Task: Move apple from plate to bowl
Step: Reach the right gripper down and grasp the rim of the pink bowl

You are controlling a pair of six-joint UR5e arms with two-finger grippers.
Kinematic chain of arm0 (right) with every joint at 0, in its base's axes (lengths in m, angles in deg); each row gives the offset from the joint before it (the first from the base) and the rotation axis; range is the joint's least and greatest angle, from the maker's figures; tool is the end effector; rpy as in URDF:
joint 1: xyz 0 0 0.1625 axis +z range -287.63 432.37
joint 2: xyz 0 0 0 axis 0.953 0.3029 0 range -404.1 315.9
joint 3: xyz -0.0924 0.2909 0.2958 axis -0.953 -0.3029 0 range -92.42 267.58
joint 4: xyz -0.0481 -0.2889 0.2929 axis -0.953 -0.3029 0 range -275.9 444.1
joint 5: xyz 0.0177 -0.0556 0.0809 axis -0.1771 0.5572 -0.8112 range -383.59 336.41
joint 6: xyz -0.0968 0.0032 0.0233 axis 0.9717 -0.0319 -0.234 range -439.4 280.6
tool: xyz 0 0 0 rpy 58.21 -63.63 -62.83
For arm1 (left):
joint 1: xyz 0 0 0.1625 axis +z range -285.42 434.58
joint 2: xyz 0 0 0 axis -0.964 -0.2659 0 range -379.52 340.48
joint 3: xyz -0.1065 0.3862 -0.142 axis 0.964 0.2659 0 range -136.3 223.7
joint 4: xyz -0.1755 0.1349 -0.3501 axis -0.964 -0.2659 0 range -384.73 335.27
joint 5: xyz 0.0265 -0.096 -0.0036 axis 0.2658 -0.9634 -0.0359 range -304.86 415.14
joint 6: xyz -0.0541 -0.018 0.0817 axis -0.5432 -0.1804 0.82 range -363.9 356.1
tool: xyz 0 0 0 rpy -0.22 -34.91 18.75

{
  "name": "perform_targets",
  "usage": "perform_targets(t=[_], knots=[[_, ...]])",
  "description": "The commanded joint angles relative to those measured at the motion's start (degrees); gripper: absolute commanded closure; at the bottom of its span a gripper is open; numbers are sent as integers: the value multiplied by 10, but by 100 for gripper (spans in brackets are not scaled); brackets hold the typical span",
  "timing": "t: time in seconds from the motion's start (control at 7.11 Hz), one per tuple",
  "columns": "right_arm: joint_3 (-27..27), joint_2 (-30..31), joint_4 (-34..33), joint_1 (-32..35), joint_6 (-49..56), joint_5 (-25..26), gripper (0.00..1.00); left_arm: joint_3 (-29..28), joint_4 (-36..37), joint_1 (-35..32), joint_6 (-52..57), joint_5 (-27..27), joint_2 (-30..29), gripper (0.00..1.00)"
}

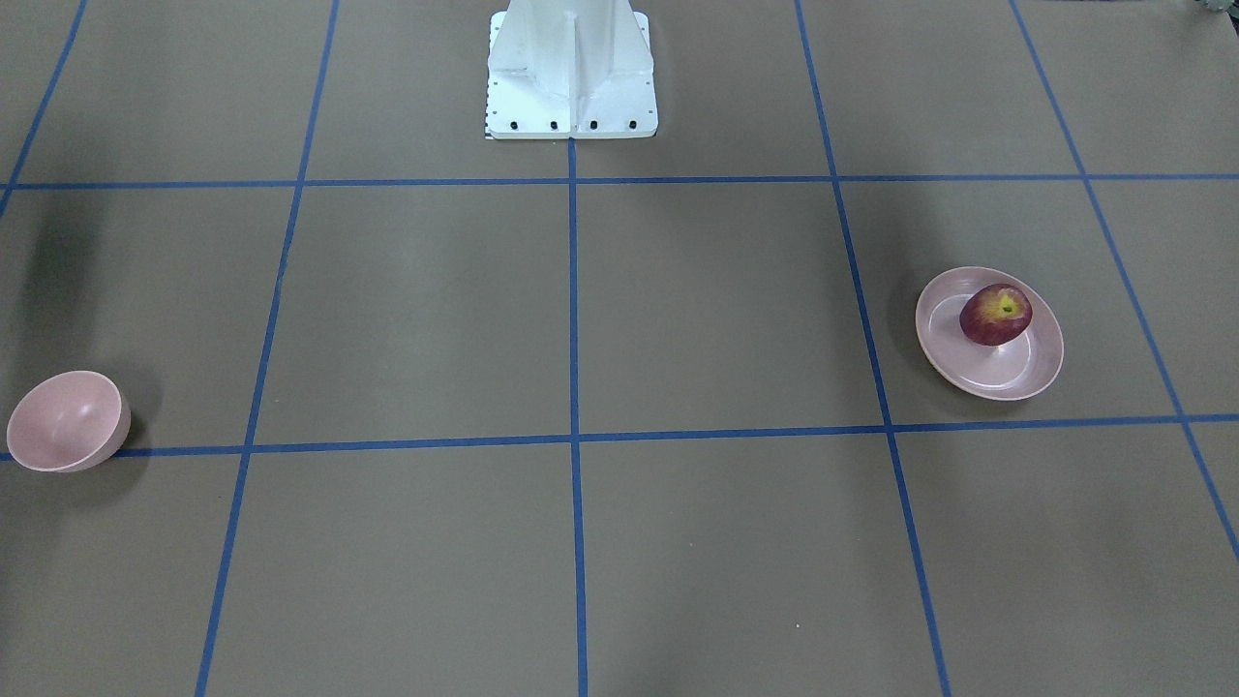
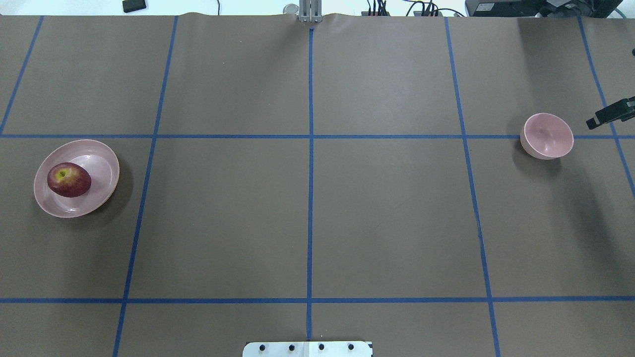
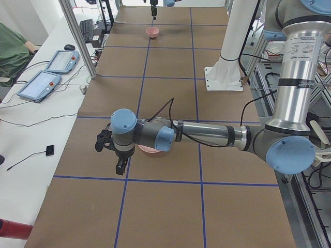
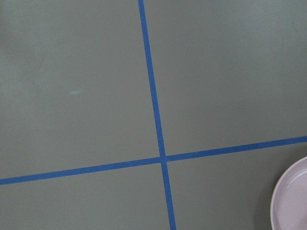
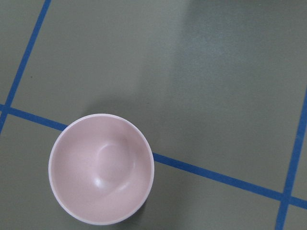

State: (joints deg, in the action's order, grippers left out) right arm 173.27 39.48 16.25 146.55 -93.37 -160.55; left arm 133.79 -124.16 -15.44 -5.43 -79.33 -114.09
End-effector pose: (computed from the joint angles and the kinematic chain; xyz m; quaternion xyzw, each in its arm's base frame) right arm -0.0940 -0.5536 0.5915 0.0862 -0.4259 -0.0982 0.8953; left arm -0.0637 -0.5387 0.5990 0.1086 0.3770 0.0341 0.9192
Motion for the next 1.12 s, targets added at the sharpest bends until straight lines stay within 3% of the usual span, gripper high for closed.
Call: perform_targets(t=[0.0, 0.7, 0.84, 0.98], knots=[[-37, -23, 1, -28, -48, -3, 0, 1, -1, 0, 0, 0, 0, 2], [-102, -54, -3, -64, -83, 0, 0, 3, -1, 0, 0, 0, -1, 2], [-109, -53, -4, -65, -83, 2, 10, 4, -2, 0, 0, 0, -1, 2], [-109, -48, -2, -65, -83, 2, 63, 5, -1, 0, -1, 0, -1, 2]])
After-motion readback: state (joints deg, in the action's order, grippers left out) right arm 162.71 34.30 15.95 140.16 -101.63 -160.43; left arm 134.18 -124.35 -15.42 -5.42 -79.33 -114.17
